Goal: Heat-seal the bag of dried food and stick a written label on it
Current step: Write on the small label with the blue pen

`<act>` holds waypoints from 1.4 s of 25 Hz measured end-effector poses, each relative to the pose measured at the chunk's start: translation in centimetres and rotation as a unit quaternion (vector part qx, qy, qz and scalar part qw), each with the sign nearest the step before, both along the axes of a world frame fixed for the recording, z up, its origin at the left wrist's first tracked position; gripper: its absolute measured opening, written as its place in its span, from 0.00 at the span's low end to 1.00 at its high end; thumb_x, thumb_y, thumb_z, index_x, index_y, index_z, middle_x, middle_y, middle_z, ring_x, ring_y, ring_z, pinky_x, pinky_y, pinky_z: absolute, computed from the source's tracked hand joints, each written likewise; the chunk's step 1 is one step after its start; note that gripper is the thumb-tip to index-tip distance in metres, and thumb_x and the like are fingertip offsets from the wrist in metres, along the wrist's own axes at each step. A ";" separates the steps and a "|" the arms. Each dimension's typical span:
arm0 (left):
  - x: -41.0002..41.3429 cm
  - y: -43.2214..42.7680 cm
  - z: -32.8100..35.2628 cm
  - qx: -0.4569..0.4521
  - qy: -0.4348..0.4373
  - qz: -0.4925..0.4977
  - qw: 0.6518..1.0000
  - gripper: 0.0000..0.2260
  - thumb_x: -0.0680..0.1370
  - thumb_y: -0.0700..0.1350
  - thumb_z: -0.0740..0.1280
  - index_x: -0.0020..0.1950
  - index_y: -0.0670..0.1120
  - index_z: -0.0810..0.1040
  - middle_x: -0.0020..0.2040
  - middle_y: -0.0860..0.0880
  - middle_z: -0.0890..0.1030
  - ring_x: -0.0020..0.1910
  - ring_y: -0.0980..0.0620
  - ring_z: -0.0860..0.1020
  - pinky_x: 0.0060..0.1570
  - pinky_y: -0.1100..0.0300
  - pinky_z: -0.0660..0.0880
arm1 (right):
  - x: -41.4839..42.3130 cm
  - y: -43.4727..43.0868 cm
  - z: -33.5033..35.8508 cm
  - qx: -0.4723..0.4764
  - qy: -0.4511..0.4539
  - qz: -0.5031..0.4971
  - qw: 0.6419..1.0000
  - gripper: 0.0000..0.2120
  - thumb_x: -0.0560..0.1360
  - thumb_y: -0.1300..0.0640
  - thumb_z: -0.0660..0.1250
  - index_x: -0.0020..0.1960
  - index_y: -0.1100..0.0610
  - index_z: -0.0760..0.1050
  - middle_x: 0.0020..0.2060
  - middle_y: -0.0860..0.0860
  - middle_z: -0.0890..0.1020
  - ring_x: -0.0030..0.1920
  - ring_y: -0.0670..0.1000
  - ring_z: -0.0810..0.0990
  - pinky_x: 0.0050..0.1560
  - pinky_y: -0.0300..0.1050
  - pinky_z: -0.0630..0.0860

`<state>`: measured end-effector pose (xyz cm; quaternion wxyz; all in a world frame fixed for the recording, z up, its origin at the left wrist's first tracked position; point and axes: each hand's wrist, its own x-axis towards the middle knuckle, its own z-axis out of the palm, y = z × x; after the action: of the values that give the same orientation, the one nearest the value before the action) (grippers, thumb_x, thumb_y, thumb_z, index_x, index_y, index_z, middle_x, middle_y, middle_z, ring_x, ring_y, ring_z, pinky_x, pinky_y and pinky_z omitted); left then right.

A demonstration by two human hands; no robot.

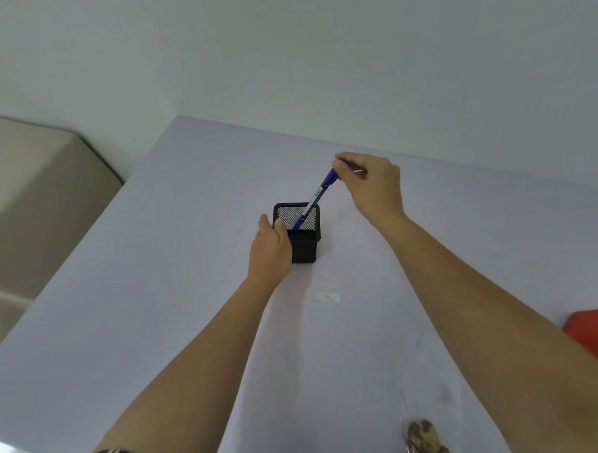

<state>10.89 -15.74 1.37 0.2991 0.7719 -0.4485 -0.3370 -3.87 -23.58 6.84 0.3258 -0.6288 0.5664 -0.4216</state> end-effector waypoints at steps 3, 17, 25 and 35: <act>0.0 0.7 2.2 -0.136 -0.032 -0.035 0.990 0.23 0.82 0.51 0.51 0.74 0.42 0.57 0.72 0.43 0.64 0.70 0.46 0.63 0.67 0.57 0.60 | -2.9 -0.6 3.3 -0.017 -0.044 -0.026 0.999 0.09 0.74 0.54 0.68 0.51 0.56 0.82 0.42 0.47 0.84 0.43 0.44 0.83 0.52 0.36 0.76; -10.6 4.0 7.1 -0.216 -0.135 -0.179 0.950 0.15 0.82 0.46 0.54 0.47 0.38 0.74 0.37 0.44 0.75 0.35 0.45 0.71 0.34 0.56 0.63 | -6.0 5.3 4.5 0.103 -0.092 -0.114 0.984 0.21 0.77 0.47 0.58 0.31 0.60 0.71 0.25 0.49 0.73 0.24 0.45 0.70 0.27 0.36 0.69; -12.2 7.7 6.9 -0.017 0.277 -0.077 0.958 0.16 0.80 0.47 0.55 0.34 0.47 0.69 0.29 0.52 0.68 0.29 0.53 0.64 0.32 0.60 0.62 | -8.7 5.1 3.8 0.200 -0.154 -0.211 0.944 0.18 0.76 0.53 0.55 0.29 0.57 0.67 0.26 0.51 0.70 0.24 0.50 0.66 0.26 0.41 0.62; -1.4 10.8 -1.4 0.016 -0.110 -0.021 0.994 0.06 0.76 0.40 0.64 0.50 0.41 0.78 0.43 0.42 0.81 0.41 0.43 0.76 0.44 0.56 0.72 | -8.7 9.4 -1.6 0.234 -0.260 -0.103 0.931 0.21 0.79 0.43 0.54 0.38 0.57 0.73 0.36 0.51 0.79 0.28 0.48 0.79 0.32 0.37 0.77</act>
<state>9.47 -4.97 -0.01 0.2284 0.7993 -0.4892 -0.2639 -12.55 -14.22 5.19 0.5545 -0.3418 0.6058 -0.4569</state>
